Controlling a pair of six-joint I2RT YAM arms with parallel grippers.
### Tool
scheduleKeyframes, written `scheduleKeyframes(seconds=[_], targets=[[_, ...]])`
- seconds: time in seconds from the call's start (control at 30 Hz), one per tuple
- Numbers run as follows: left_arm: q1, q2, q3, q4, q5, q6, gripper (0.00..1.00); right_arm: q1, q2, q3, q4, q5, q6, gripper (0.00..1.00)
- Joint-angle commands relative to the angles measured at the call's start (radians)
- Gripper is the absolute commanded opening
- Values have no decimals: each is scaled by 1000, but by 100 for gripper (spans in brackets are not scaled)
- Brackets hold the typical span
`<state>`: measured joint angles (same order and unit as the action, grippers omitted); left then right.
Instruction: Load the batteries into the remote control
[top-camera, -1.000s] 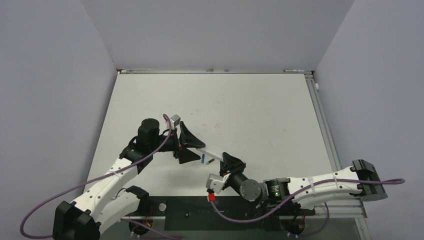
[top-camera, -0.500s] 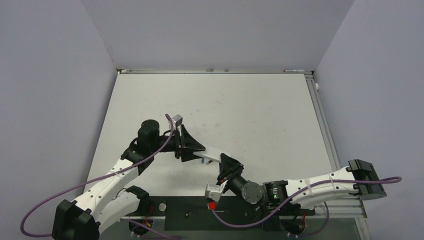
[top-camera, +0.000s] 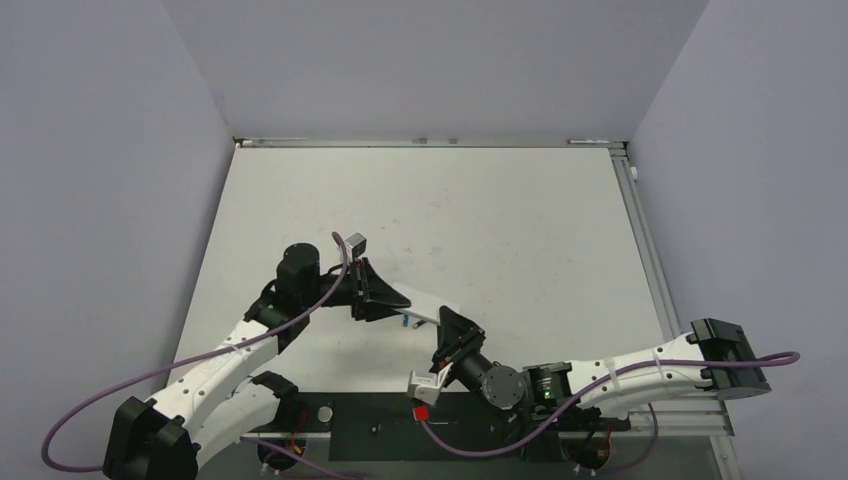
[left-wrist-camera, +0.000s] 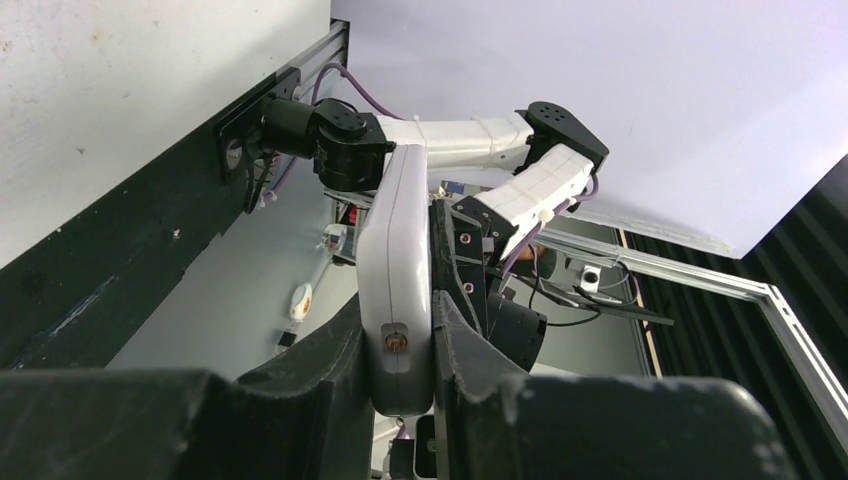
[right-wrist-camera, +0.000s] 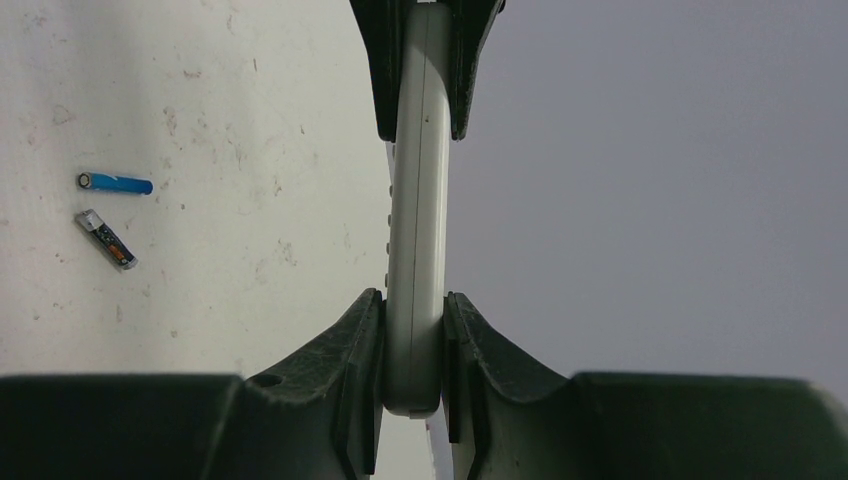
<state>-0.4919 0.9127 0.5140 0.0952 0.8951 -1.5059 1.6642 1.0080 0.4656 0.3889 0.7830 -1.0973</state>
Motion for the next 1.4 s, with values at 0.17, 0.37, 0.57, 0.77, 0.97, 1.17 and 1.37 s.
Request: scheduleKeyframes(seconds=[0.17, 0.37, 0.57, 0.77, 0.97, 1.17, 1.37], targets=[[-14, -47, -19, 126, -37, 53, 0, 11, -44, 24, -42, 0, 112, 36], [-10, -75, -25, 106, -104, 108, 0, 12, -98, 68, -190, 4, 300, 51], [6, -80, -13, 94, -131, 184, 0, 11, -173, 119, -329, -48, 514, 57], [54, -90, 0, 37, -153, 279, 0, -5, -248, 160, -400, -40, 750, 65], [159, -103, -30, 42, -113, 337, 0, -152, -192, 307, -620, -32, 1105, 75], [216, -95, -61, 101, -56, 346, 0, -399, -84, 417, -723, -250, 1304, 74], [218, -106, -89, 144, -46, 341, 0, -542, -29, 454, -720, -428, 1459, 73]])
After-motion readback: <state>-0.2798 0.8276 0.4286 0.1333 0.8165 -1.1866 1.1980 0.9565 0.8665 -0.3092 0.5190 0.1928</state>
